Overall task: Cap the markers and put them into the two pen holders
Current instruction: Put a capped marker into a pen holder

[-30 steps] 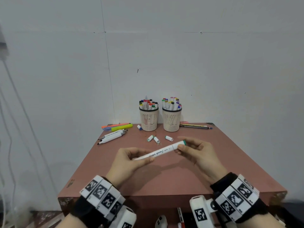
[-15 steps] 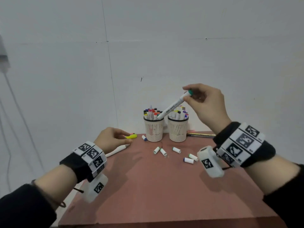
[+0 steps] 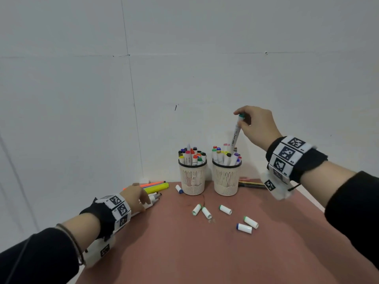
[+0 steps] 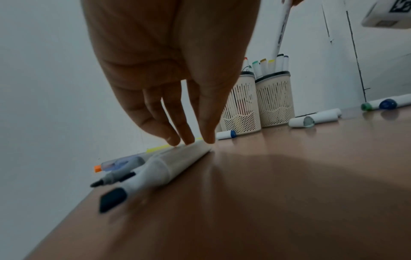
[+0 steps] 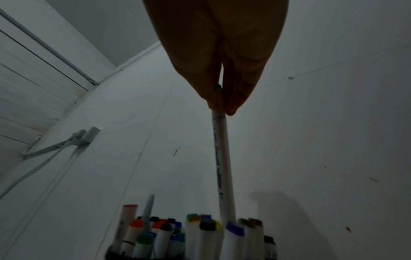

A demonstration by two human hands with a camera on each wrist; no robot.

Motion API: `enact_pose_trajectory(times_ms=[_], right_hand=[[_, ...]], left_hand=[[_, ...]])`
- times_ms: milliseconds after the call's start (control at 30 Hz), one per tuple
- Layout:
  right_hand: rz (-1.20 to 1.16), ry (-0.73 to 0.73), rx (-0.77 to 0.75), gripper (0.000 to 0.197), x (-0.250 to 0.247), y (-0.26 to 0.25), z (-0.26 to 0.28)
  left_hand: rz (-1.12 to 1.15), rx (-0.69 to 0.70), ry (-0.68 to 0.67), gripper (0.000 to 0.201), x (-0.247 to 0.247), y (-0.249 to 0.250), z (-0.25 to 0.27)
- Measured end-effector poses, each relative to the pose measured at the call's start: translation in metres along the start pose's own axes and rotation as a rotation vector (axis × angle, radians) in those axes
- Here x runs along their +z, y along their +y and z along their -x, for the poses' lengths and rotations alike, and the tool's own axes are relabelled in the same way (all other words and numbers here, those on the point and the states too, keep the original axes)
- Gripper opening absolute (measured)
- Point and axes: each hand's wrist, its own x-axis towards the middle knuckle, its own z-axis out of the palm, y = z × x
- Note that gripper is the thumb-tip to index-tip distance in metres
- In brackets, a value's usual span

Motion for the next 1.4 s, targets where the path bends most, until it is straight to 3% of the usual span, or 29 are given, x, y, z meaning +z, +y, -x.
enact_pose_trajectory(times_ms=[233, 433, 633, 767, 933, 1100, 1267, 1400], right_hand=[[-0.05, -0.073, 0.163, 0.024, 0.03, 0.025, -0.009], [-0.009, -0.186, 0.175, 0.018, 0.059, 0.04, -0.002], [0.077, -0.338, 0.207, 0.024, 0.081, 0.051, 0.012], [0.059, -0.413, 0.232, 0.029, 0.08, 0.053, 0.009], [0.111, -0.51, 0.206, 0.035, 0.079, 0.044, 0.01], [0.091, -0.294, 0.116, 0.031, 0.064, 0.039, 0.025], [0.02, -0.294, 0.066, 0.026, 0.045, 0.028, 0.051], [0.032, -0.447, 0.024, 0.027, 0.029, 0.022, 0.079]], left_hand=[[-0.024, 0.032, -0.059, 0.028, 0.004, -0.005, -0.011], [-0.047, 0.061, -0.133, 0.034, 0.003, 0.005, -0.01], [0.03, 0.083, -0.064, 0.031, 0.001, 0.009, -0.006], [0.255, 0.089, 0.113, 0.028, -0.011, 0.017, 0.006], [0.701, 0.086, 0.25, 0.027, -0.032, 0.037, 0.027], [1.095, 0.105, 0.337, 0.021, -0.051, 0.067, 0.06], [1.342, 0.112, 0.338, 0.019, -0.055, 0.087, 0.087], [1.516, 0.11, 0.282, 0.018, -0.047, 0.098, 0.107]])
